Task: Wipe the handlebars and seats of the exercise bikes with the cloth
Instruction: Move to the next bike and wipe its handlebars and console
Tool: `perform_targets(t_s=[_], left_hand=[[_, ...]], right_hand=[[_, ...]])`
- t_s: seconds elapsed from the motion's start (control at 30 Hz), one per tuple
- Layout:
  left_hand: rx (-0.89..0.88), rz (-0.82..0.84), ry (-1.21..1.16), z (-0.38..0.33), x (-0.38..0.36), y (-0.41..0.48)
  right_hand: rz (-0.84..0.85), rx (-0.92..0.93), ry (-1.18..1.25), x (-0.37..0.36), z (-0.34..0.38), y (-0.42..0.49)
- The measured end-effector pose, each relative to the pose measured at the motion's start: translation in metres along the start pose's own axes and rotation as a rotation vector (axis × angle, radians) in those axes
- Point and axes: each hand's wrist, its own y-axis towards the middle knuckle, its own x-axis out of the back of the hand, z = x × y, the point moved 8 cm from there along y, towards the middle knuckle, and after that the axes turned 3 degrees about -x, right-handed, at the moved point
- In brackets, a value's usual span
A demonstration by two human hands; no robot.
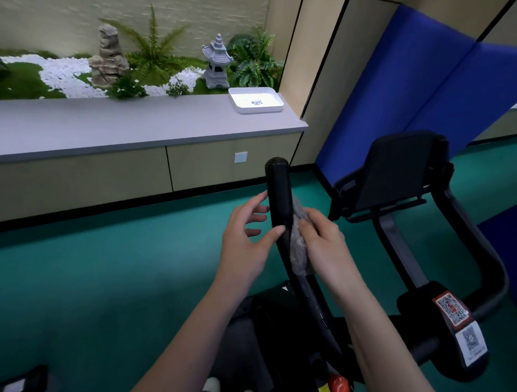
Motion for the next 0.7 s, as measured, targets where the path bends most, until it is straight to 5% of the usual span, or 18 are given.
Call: perform_targets(t_s=[0.7], left_hand=[[0.229,0.159,-0.390,0.019,-0.012,-0.014]], right_hand=[[-0.194,0.629,-0.327,0.033,0.053,-0.055]])
